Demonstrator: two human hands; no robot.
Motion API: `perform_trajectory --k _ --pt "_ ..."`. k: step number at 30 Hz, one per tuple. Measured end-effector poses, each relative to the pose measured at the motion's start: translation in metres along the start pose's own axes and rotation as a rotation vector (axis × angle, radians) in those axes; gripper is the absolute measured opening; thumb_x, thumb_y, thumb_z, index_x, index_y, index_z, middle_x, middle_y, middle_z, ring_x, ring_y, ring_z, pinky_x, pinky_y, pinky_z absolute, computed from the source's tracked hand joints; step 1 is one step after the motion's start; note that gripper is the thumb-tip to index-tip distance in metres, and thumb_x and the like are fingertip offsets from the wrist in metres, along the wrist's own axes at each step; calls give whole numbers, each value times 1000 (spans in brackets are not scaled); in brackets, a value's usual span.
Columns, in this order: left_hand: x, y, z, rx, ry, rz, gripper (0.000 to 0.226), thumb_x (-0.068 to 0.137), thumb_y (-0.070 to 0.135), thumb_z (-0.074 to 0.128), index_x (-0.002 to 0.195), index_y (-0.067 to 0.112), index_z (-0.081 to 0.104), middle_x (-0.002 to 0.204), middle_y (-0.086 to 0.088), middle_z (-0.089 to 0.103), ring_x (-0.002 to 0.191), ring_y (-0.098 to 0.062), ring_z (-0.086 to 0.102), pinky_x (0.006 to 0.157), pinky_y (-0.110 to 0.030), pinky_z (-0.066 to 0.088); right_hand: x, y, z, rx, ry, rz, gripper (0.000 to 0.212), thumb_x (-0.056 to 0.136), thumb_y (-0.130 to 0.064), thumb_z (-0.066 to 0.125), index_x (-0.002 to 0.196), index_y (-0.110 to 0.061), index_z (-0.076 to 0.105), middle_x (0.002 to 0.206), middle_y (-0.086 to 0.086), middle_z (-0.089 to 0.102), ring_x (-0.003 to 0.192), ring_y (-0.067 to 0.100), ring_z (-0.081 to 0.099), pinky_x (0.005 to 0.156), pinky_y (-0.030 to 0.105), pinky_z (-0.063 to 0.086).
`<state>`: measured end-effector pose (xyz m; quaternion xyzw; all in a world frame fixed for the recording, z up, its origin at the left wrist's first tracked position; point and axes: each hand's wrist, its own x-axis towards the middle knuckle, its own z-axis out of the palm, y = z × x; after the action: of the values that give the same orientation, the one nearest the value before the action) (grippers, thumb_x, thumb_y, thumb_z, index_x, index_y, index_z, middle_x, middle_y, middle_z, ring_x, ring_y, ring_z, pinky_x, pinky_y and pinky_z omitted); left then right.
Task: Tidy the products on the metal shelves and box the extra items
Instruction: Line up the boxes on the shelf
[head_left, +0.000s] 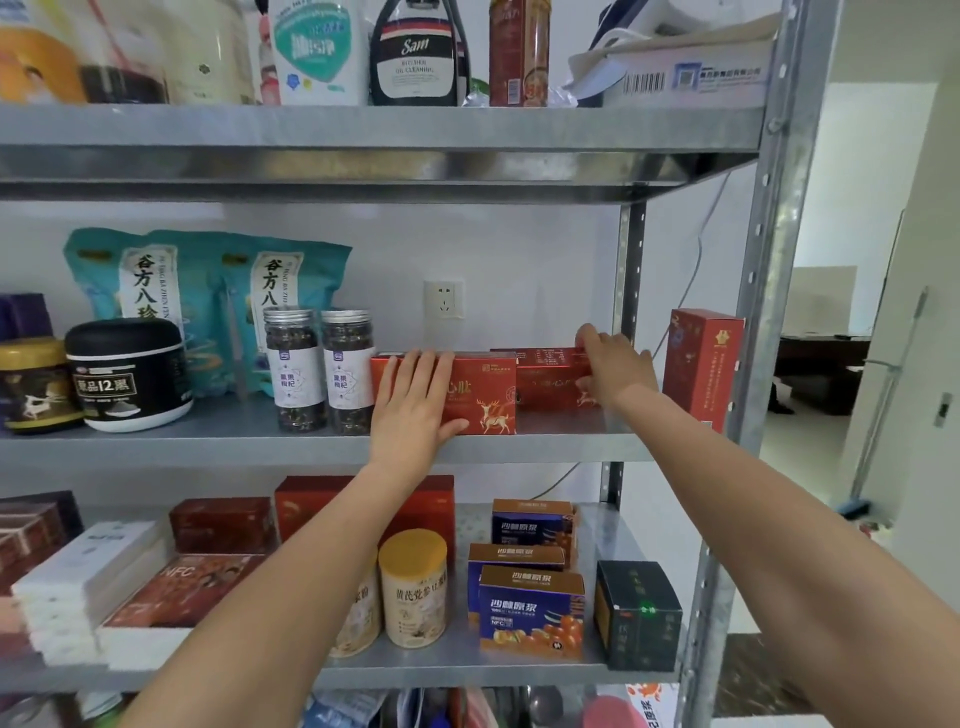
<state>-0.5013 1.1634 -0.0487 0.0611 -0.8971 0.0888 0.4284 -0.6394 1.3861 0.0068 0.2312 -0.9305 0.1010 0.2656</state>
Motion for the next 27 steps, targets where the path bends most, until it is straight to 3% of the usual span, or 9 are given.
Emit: perform_trajectory --k 2,6,10,16,19,24,27 --pt "1 -1 1 0 11 8 84 82 50 70 147 9 37 147 -15 44 141 -33 34 120 -44 12 -1 -1 -5 30 12 23 43 92 -16 62 129 -16 41 124 8 53 121 28 40 83 43 44" --pt "2 -2 4 7 59 27 86 74 48 79 141 6 46 138 -17 52 132 -36 45 116 -47 25 -2 0 -16 39 74 107 39 95 -12 56 131 -14 42 128 12 48 128 30 33 81 43 47" --pt "2 -4 5 2 124 46 87 66 49 84 134 4 53 130 -19 58 123 -38 53 109 -50 36 -6 3 -27 142 225 97 37 90 -9 62 124 -10 47 123 14 49 120 31 36 72 42 46" --pt "11 -5 2 -213 74 -16 79 80 59 65 139 9 47 136 -15 51 127 -34 45 112 -46 29 -25 -5 -40 206 454 -35 30 86 -5 67 113 -8 54 113 12 52 109 28 42 68 37 43" --pt "15 -5 -5 -473 97 -113 81 86 49 66 150 13 32 151 -12 38 139 -29 33 116 -39 20 -44 -9 -45 214 548 -143 29 82 -1 70 109 -2 59 108 15 54 105 32 45 65 40 49" --pt "22 -2 -35 -657 230 -8 77 85 25 74 150 17 34 154 -5 35 143 -23 27 118 -38 21 -71 -15 -54 191 708 -280 31 74 9 75 103 5 63 100 22 59 96 39 52 78 26 41" --pt "24 5 -57 -863 268 69 61 83 12 75 139 14 49 140 -4 52 132 -17 44 114 -38 34 -82 -23 -63 307 750 -350 33 75 2 78 104 5 62 97 20 60 92 34 53 84 19 35"
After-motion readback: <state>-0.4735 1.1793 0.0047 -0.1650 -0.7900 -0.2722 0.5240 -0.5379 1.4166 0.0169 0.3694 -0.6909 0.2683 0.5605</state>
